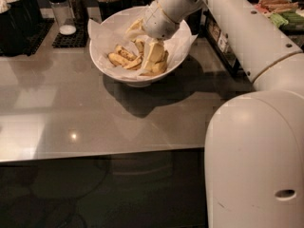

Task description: Pick banana from white bowl

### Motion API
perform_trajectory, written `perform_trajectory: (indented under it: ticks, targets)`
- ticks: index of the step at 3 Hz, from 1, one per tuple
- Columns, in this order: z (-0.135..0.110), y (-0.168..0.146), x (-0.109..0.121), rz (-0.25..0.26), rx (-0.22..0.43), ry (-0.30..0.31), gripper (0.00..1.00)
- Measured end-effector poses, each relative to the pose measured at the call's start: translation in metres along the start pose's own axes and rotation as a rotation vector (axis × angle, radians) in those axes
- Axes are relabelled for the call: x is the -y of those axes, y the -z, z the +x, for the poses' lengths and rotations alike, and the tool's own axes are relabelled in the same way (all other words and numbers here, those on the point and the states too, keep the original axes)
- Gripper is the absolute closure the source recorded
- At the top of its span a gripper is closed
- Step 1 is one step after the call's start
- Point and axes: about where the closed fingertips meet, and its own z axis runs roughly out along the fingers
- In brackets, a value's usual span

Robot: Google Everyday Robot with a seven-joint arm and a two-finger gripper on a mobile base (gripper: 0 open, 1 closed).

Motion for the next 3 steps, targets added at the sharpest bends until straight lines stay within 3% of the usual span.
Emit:
perform_trajectory:
  ticks: [3]
  targets:
    - [0.0067,-0.0112,-0.0057,0.005,0.042,-0.036,0.23]
